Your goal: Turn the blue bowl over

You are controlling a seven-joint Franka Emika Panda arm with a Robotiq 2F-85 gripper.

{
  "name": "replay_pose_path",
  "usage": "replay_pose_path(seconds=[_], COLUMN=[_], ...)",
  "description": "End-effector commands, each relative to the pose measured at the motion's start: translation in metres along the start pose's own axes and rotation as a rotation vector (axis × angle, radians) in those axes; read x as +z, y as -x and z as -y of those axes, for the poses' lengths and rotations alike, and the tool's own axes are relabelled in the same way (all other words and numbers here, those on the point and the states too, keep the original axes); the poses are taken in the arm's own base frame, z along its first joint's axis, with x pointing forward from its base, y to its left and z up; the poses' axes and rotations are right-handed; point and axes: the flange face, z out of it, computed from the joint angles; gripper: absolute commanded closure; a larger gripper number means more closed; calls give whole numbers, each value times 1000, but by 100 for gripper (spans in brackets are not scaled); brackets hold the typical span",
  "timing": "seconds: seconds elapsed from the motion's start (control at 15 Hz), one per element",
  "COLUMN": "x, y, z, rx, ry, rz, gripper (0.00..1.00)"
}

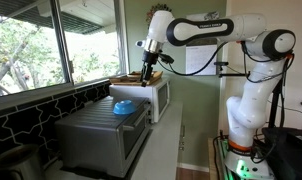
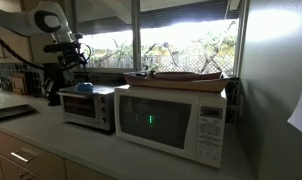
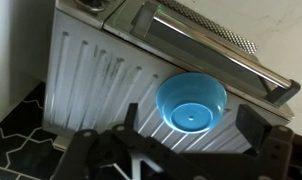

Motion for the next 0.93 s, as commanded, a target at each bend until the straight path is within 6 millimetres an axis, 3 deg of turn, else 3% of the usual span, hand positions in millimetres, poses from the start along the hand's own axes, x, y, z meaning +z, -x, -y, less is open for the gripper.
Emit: replay_pose_path(seconds=[0.0,0.33,0.4,0.87], x=[-10,-23,-22,-22], y=[24,38,23,22], z=[-4,-11,-14,-15], rx=[12,18,30,30], ry=[-47,-57,-30,-30], rz=[-32,-56,-45,-46], gripper=[0,0,0,0])
